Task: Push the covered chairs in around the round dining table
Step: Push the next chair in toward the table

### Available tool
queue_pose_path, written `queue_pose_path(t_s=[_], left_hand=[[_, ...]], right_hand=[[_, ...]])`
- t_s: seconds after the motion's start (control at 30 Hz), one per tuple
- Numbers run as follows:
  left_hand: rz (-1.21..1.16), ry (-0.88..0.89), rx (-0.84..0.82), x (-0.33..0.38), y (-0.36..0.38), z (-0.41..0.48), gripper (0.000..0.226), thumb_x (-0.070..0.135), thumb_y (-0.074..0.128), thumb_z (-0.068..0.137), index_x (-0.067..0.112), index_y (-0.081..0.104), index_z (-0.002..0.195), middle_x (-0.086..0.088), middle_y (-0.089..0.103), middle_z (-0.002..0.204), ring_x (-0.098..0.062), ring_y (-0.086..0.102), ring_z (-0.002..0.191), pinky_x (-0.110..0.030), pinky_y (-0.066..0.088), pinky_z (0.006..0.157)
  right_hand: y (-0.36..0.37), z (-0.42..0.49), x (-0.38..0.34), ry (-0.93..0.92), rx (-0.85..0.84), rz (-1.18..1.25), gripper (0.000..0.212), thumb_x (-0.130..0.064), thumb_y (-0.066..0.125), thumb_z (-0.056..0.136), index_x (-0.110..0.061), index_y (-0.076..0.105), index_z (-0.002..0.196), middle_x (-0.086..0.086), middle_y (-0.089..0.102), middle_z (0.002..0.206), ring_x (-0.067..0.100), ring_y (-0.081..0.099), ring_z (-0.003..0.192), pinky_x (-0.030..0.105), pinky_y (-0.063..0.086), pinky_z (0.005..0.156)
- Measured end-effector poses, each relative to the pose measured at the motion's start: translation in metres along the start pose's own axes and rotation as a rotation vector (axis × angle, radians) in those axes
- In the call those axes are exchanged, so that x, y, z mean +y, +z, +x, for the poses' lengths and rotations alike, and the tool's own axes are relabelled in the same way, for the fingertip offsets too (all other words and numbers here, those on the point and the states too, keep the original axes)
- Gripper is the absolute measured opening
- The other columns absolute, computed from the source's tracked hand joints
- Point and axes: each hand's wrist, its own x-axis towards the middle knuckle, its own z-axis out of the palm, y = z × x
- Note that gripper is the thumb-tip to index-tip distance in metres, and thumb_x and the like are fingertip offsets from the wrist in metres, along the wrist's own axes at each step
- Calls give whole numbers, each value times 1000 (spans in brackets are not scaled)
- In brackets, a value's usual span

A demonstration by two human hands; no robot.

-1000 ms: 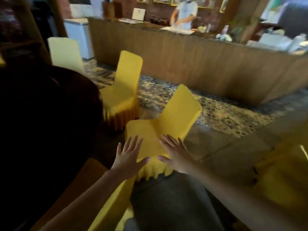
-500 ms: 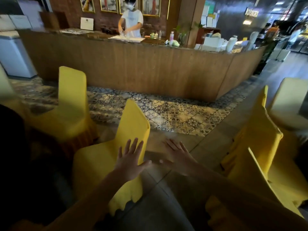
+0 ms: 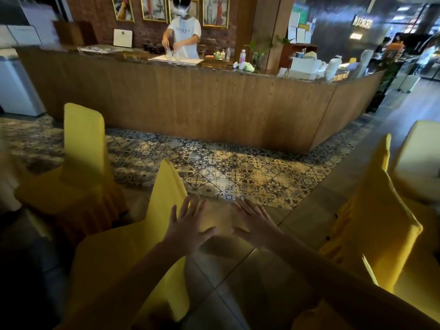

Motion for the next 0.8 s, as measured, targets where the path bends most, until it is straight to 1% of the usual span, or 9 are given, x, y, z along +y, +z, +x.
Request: queue_pose_path(t_s=[0.07, 0.17, 0.3, 0.4, 0.47, 0.5, 0.57, 0.67, 0.8], left_hand=[[-11, -7, 17, -6, 3, 21, 109, 77, 2, 57, 23, 4, 151, 1, -5, 160, -22, -12, 146, -51, -3, 115], [-12, -29, 2, -20, 8, 61, 108, 78, 2, 57, 25, 1, 151, 2, -9, 160, -21, -16, 145, -51, -6, 115], [-19, -70, -5, -40, 9, 125, 108, 79, 0, 56, 27, -6, 150, 2, -15, 159, -19, -20, 144, -51, -8, 114], [-47, -113, -5, -56, 5, 173, 113, 84, -1, 52, 27, -11, 149, 1, -18, 158, -20, -21, 144, -50, -10, 114], [-67, -134, 15, -69, 4, 204, 126, 94, -12, 43, 26, -12, 149, 0, -20, 158, -20, -23, 143, -49, -10, 114], [-74, -147, 22, -76, 4, 217, 128, 93, -18, 40, 25, -12, 149, 0, -21, 157, -20, -24, 143, -49, -11, 114], [-91, -190, 23, -91, 6, 239, 123, 93, -12, 46, 25, -12, 149, 1, -22, 157, -19, -24, 142, -49, -10, 114], [-83, -258, 50, -114, 10, 259, 109, 86, 2, 60, 26, -11, 150, 2, -19, 158, -16, -25, 141, -50, -8, 114], [-84, -350, 36, -143, 7, 264, 105, 81, 1, 62, 26, -5, 151, 1, -19, 158, -20, -21, 144, -52, -8, 114]], right_hand=[[2, 23, 9, -24, -7, 2, 103, -82, -1, 66, -25, 2, 152, -4, -7, 161, 20, -10, 148, 43, -2, 117], [-1, 64, 20, -64, -22, -6, 100, -79, 1, 68, -24, 1, 152, -3, -9, 161, 19, -12, 147, 39, -7, 115], [-14, 129, 39, -103, -15, -11, 100, -76, 2, 68, -23, 0, 152, -2, -10, 161, 18, -11, 147, 41, -4, 117], [-18, 183, 57, -127, -64, -55, 101, -77, 1, 68, -22, -2, 153, -2, -11, 160, 18, -13, 147, 42, -5, 117], [-18, 224, 71, -152, -87, -59, 102, -80, -1, 69, -23, -2, 153, -2, -12, 160, 15, -17, 144, 44, -3, 118], [-18, 243, 76, -172, -95, -53, 104, -83, -4, 67, -22, -2, 153, -2, -13, 160, 14, -18, 143, 44, -3, 118], [-20, 277, 80, -212, -109, -55, 106, -84, -6, 66, -23, -3, 152, -1, -13, 160, 16, -17, 145, 41, -5, 116], [-24, 316, 73, -281, -117, -39, 99, -79, 2, 71, -23, -1, 153, -3, -13, 160, 16, -15, 146, 37, -8, 116], [-19, 359, 60, -378, -162, 7, 95, -77, 8, 74, -26, -1, 153, -6, -12, 160, 9, -18, 142, 41, -2, 119]])
